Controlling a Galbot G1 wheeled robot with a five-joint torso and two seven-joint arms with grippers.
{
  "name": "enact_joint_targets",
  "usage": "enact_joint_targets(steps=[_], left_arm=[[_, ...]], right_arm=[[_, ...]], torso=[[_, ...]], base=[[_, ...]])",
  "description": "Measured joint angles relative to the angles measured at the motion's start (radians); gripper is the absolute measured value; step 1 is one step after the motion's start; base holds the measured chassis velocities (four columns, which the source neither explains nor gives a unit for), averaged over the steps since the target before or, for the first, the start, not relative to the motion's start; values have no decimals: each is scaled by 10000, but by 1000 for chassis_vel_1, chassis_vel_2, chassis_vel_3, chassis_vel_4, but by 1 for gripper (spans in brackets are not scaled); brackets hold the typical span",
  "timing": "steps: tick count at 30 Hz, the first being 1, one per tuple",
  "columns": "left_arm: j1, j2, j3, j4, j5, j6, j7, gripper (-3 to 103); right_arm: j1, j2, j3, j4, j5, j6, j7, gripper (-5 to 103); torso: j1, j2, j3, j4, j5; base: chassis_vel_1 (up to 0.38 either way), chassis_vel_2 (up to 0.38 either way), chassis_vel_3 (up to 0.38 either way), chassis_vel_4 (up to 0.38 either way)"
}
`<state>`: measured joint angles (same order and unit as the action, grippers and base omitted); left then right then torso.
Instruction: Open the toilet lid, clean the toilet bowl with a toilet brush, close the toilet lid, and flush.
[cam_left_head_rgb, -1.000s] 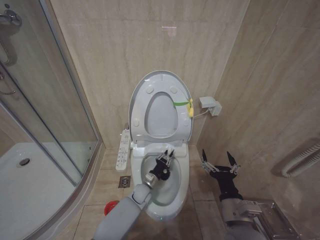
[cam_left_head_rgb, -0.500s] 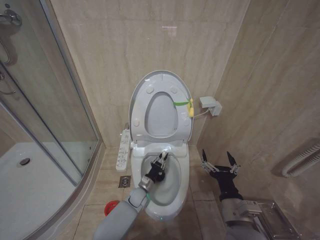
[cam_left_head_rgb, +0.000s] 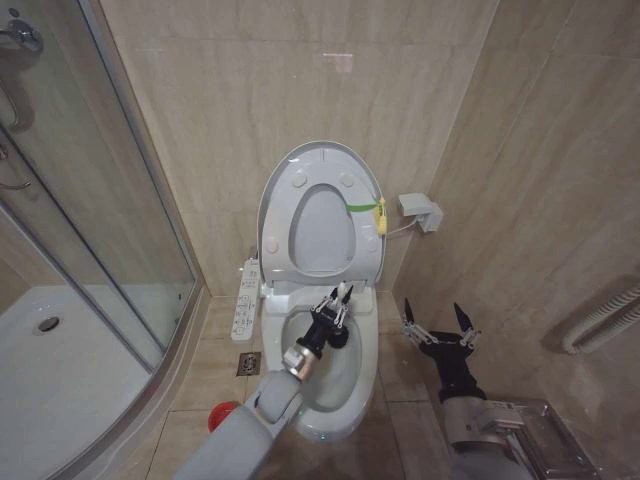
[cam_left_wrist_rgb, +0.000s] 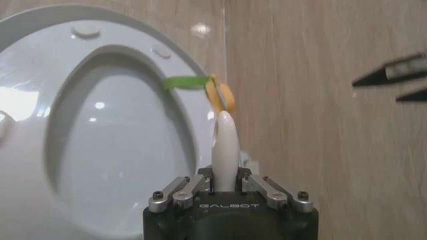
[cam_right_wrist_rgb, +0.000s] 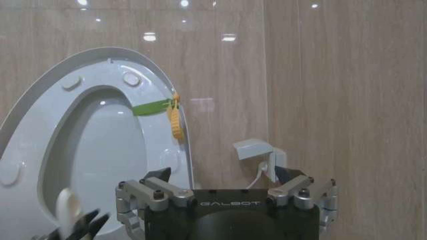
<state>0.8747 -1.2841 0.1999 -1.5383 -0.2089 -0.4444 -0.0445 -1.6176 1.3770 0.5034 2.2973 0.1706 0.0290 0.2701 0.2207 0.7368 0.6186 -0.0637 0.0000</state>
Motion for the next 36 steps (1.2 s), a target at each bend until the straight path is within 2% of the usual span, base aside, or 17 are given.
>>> enact_joint_targets(steps=[7,17,20,26,29,32,33,36], left_arm=[[629,98,-534,-218,303,-33,-8,21],[1934,191,-1399,-1816,597,25,-182,21],[2958,328,-2211,-3129,900,372,-327,21],[4527,495,-3204,-4805,1549,437,-601,21],[5155,554,-3463,-5348,1755,402,-622,21],[6673,600,-4216,-6192,2242,96,-777,21],[6673,600,-4216,-6192,2242,96,-777,21],[7986,500,-4755,-7008,2660,-75,-951,21]], right_arm=[[0,0,0,0,0,0,2,100],[0,0,0,0,0,0,2,100],[0,0,0,0,0,0,5,100],[0,0,0,0,0,0,1,100],[0,0,0,0,0,0,-2,100],[0,0,0,0,0,0,3,100],[0,0,0,0,0,0,3,100],[0,0,0,0,0,0,0,100]], torso=[[0,0,0,-3,-1],[0,0,0,-4,-2],[0,0,0,-2,0],[0,1,0,-1,0],[-1,1,0,-3,-1],[-1,1,0,-2,-2],[-1,1,0,-2,-2],[-2,1,0,-1,-1]], base=[[0,0,0,0],[0,0,0,0],[0,0,0,0],[0,0,0,0],[0,0,0,0],[0,0,0,0],[0,0,0,0],[0,0,0,0]])
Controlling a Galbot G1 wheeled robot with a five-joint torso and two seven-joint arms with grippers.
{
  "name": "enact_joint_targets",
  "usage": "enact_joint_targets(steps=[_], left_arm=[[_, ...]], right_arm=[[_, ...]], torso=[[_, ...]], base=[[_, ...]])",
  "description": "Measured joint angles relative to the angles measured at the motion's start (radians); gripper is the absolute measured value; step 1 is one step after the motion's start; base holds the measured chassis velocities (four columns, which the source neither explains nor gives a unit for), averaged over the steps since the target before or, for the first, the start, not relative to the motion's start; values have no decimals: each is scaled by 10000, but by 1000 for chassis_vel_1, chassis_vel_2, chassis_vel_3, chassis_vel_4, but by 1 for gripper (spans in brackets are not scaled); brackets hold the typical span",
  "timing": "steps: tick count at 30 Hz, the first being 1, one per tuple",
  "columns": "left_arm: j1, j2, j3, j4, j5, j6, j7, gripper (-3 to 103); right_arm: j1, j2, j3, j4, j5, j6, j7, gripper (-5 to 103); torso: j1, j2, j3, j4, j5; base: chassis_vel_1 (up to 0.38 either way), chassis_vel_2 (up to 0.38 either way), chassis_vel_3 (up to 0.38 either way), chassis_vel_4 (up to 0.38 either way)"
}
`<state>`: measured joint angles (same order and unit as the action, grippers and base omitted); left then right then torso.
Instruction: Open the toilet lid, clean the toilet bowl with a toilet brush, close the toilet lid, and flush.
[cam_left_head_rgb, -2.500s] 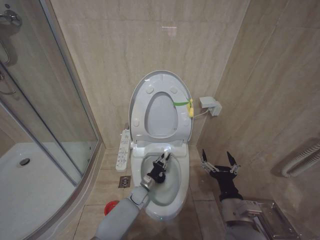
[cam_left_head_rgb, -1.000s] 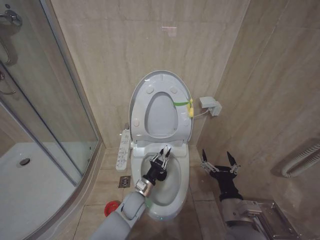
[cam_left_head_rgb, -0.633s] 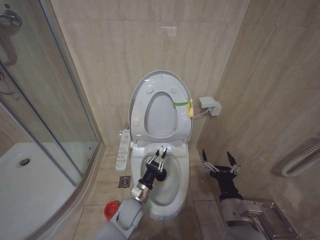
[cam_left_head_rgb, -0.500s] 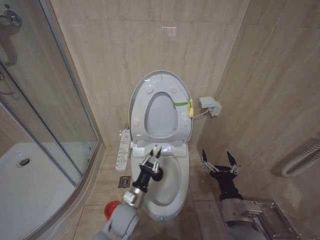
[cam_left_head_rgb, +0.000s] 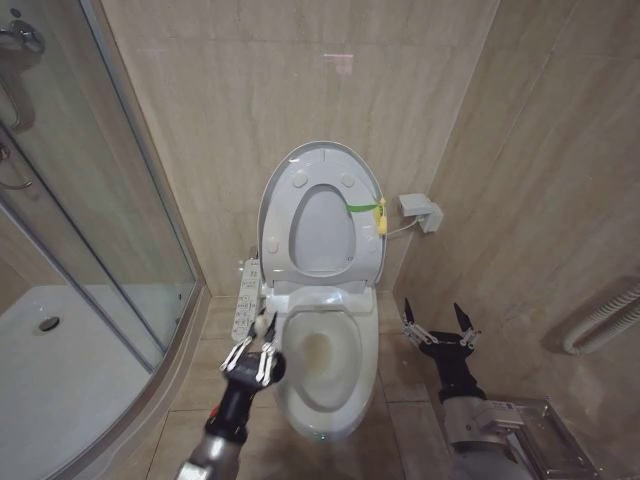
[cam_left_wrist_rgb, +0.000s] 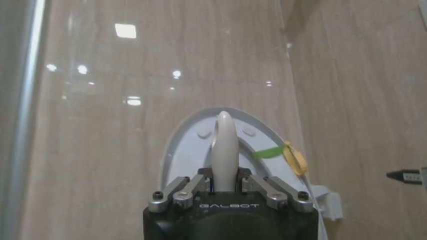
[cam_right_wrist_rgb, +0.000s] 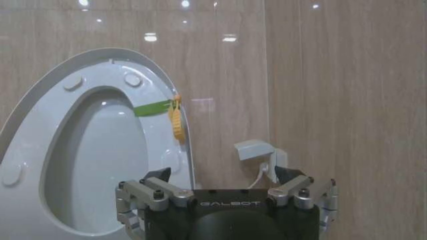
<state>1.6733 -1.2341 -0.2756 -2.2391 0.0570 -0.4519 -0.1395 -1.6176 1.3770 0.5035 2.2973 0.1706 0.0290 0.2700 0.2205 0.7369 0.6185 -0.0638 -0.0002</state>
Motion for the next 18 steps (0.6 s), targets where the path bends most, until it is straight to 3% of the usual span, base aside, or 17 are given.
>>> enact_joint_targets(steps=[8,18], left_arm=[[1265,-161,-1143,-726,291,-458,-311,21],[859,-244,-2046,1234,-5,-1128,-1048,21]], right_arm=[[0,0,0,0,0,0,1,100],[0,0,0,0,0,0,3,100]], torso=[[1,0,0,-2,2],[2,-1,1,-2,0]], base=[[0,0,0,0],[0,0,0,0]])
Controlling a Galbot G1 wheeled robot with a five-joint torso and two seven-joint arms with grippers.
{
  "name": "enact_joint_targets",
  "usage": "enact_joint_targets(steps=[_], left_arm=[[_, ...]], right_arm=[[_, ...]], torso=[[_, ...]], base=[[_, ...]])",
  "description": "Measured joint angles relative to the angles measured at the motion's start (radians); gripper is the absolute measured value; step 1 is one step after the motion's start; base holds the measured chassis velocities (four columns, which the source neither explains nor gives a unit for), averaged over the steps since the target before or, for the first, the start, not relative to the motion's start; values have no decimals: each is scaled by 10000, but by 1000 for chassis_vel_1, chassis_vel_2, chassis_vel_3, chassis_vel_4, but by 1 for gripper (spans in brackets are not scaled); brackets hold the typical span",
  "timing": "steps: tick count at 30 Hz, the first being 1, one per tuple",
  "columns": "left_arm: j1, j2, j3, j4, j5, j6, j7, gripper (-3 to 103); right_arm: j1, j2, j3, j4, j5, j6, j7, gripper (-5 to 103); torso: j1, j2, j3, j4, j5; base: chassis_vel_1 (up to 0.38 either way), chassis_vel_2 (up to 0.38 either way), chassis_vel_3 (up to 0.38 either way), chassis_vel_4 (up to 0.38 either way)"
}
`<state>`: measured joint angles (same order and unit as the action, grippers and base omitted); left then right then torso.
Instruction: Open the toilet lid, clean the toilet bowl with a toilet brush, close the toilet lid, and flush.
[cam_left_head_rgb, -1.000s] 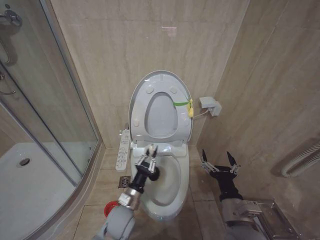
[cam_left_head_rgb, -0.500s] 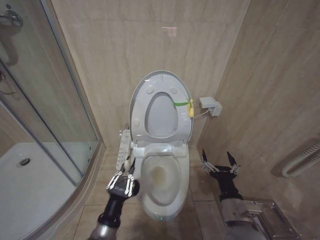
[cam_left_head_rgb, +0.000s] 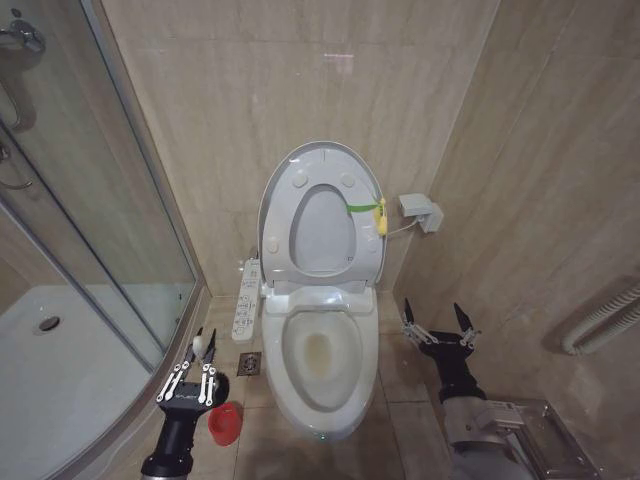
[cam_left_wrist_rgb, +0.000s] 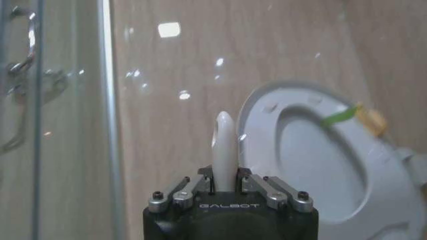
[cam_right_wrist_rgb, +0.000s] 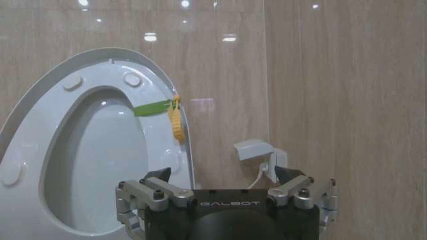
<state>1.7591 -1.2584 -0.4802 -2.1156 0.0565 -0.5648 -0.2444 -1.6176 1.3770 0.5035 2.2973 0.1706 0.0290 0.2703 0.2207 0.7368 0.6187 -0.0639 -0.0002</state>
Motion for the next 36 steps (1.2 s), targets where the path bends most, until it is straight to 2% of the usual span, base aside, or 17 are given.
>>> enact_joint_targets(steps=[4,7,8,15,16,27,36], left_arm=[[-393,-8,-202,792,-235,-181,-142,21],[-952,149,-424,1962,-501,-826,-202,21],[-952,149,-424,1962,-501,-826,-202,21],[-2300,70,183,4213,-1220,-1586,-205,21],[-2300,70,183,4213,-1220,-1586,-205,21],[-3902,72,795,7064,-1825,-2175,-17,21],[-4642,27,1297,8428,-2224,-2343,348,21]], right_arm=[[0,0,0,0,0,0,0,100],[0,0,0,0,0,0,0,100],[0,0,0,0,0,0,0,100],[0,0,0,0,0,0,-3,100],[0,0,0,0,0,0,-3,100],[0,0,0,0,0,0,1,100],[0,0,0,1,1,0,-1,100]], torso=[[0,0,0,1,0],[0,0,0,1,1],[0,0,0,1,1],[0,0,0,-1,-1],[0,0,0,-1,-1],[1,-1,1,0,1],[0,-1,0,1,2]], base=[[0,0,0,0],[0,0,0,0],[0,0,0,0],[0,0,0,0],[0,0,0,0],[0,0,0,0],[0,0,0,0]])
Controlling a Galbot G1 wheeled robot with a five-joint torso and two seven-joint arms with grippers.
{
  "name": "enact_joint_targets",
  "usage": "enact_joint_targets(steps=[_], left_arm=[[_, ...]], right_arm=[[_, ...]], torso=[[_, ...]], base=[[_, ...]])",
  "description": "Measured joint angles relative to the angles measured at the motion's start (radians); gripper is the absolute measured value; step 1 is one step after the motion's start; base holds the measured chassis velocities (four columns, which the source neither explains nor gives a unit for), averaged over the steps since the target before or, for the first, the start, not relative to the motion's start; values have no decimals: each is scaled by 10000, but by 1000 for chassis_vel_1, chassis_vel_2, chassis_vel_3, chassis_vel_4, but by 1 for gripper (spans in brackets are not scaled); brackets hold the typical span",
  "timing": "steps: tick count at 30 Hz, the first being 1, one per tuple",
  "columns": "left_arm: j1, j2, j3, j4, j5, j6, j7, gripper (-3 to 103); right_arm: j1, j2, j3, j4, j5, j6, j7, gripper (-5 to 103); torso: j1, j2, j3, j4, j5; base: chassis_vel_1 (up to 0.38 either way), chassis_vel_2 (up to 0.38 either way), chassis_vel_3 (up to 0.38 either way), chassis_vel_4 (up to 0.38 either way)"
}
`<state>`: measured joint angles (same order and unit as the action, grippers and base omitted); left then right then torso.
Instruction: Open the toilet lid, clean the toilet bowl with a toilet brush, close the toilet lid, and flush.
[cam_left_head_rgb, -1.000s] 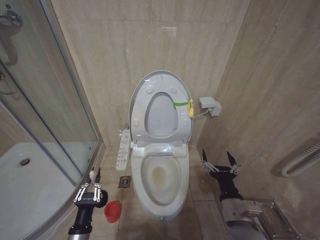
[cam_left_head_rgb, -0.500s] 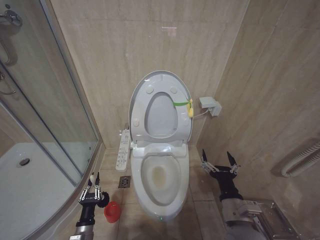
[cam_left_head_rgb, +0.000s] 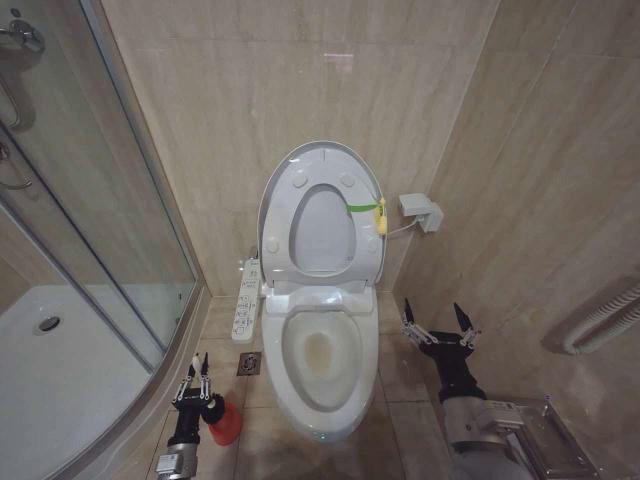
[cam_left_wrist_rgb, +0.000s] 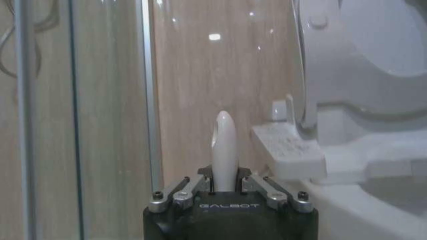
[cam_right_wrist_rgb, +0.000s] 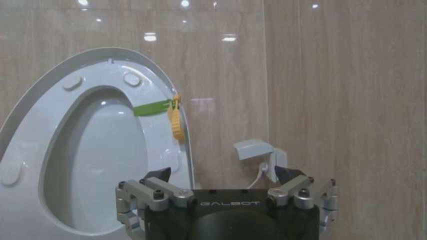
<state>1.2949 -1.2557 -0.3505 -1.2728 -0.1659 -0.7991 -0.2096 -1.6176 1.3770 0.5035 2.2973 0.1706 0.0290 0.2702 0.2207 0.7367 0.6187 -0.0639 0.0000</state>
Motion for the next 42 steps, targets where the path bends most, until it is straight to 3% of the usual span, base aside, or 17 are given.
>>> enact_joint_targets(steps=[32,42], left_arm=[[-2088,-513,549,3764,-75,-174,1218,21],[-2663,-612,647,4765,420,-178,1346,21]], right_arm=[[0,0,0,-1,0,0,0,100],[0,0,0,0,0,-1,0,100]], torso=[[0,0,-1,0,1],[0,0,-1,-1,0]], base=[[0,0,0,0],[0,0,0,0]])
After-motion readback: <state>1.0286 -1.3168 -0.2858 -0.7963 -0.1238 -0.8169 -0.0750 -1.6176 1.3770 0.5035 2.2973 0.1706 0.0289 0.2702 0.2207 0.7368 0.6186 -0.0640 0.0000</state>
